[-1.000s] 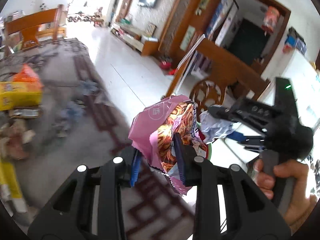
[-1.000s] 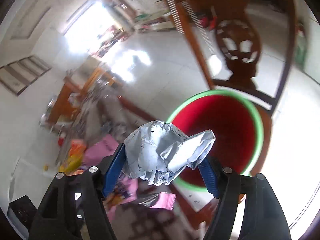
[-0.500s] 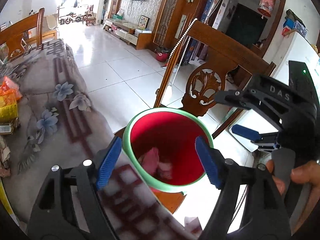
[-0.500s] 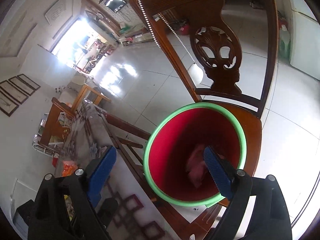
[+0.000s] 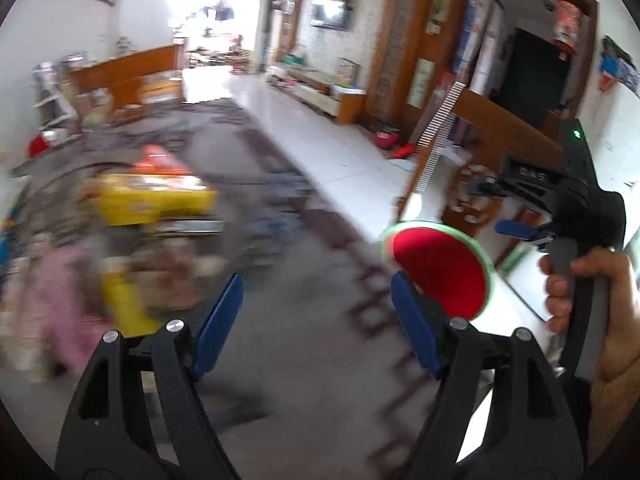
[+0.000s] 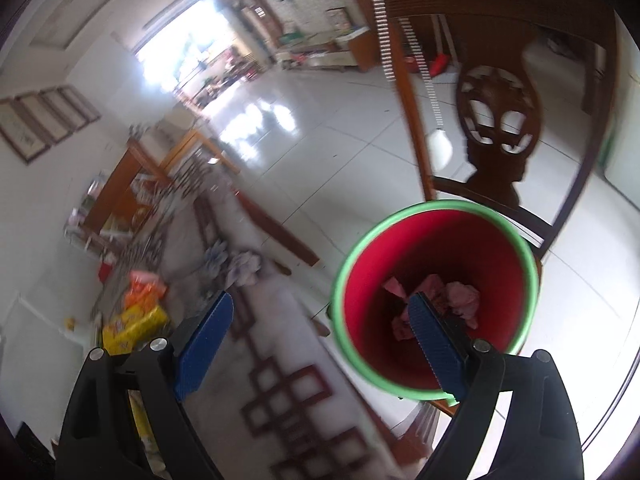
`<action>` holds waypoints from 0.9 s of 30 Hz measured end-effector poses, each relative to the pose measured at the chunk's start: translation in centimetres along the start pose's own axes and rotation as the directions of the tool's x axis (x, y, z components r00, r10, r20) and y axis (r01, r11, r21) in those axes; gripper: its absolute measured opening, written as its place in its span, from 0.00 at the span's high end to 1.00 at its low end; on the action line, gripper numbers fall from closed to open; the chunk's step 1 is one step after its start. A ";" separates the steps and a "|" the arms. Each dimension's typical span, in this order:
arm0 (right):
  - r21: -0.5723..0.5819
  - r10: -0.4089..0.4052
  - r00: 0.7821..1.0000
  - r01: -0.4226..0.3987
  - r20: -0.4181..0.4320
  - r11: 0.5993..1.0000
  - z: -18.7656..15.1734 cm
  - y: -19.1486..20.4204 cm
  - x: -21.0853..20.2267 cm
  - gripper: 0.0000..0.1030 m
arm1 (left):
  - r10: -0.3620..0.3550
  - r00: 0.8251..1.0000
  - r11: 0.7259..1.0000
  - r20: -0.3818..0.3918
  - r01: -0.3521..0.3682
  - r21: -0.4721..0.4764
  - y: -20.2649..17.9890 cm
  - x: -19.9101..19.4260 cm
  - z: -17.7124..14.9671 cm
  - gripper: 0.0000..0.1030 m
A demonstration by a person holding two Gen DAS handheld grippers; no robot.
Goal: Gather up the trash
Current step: 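Move both open tools back over the table, then grasp white snack bag with left tool while right tool grasps pink plastic bag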
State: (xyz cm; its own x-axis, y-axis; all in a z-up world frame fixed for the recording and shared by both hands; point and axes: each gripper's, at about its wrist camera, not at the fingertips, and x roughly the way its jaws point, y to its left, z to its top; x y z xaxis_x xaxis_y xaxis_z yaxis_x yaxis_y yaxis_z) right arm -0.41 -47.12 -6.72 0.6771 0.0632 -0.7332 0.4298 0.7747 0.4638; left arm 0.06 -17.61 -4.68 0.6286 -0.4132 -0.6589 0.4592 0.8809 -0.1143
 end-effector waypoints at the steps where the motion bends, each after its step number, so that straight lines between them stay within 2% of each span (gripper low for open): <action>1: -0.017 0.003 1.000 -0.003 -0.006 1.000 -0.2 0.8 0.2 0.17 | 0.033 0.999 0.999 0.006 -0.033 -0.007 1.5 -0.9 0.1 0.29; 5: -0.110 0.020 0.999 -0.025 -0.048 0.994 -1.9 5.0 1.3 0.17 | 0.184 0.981 0.982 0.067 -0.181 -0.058 8.3 -4.4 1.1 0.29; 7: -0.148 0.029 0.997 -0.039 -0.069 0.988 -2.7 7.0 1.8 0.17 | 0.235 0.970 0.964 0.059 -0.225 -0.142 12.4 -5.4 1.3 0.29; 10: -0.219 0.045 0.994 -0.064 -0.095 0.973 -4.2 10.3 2.6 0.17 | 0.268 0.963 0.937 0.026 -0.255 -0.239 17.0 -5.4 1.1 0.29; 14: -0.323 0.065 0.991 -0.100 -0.119 0.941 -6.2 14.8 3.6 0.17 | 0.278 0.959 0.904 -0.053 -0.280 -0.323 22.0 -2.7 0.1 0.29; 17: -0.398 0.068 0.989 -0.115 -0.130 0.910 -7.6 17.7 4.4 0.17 | 0.223 0.968 0.884 -0.118 -0.252 -0.395 24.4 -0.8 -1.4 0.33; 19: -0.431 0.070 0.988 -0.124 -0.139 0.894 -8.5 19.2 4.9 0.17 | 0.178 0.974 0.886 -0.144 -0.222 -0.407 25.1 -0.1 -1.8 0.33; 22: -0.454 0.086 0.982 -0.153 -0.166 0.878 -9.6 21.1 5.8 0.17 | 0.192 0.960 0.908 -0.205 -0.253 -0.334 23.9 0.8 -1.9 0.33; 24: -0.463 0.093 0.980 -0.166 -0.178 0.871 -10.1 21.9 6.2 0.17 | 0.188 0.957 0.914 -0.220 -0.252 -0.317 23.8 1.2 -2.3 0.33; 26: -0.472 0.105 0.976 -0.184 -0.189 0.862 -10.8 22.8 6.3 0.17 | 0.189 0.958 0.913 -0.214 -0.252 -0.322 23.8 0.9 -2.6 0.53; 27: -0.476 0.111 0.975 -0.192 -0.193 0.858 -11.0 23.2 6.3 0.17 | 0.189 0.959 0.910 -0.212 -0.252 -0.328 23.9 0.8 -2.8 0.55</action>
State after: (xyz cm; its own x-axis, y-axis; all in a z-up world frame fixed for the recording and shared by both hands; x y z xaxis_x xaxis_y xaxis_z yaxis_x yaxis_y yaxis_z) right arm 7.25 -21.80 -6.11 0.5926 0.2693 -0.7592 -0.0459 0.9522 0.3019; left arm 9.75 3.77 -10.00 0.5561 -0.1803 -0.8113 0.0536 0.9819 -0.1815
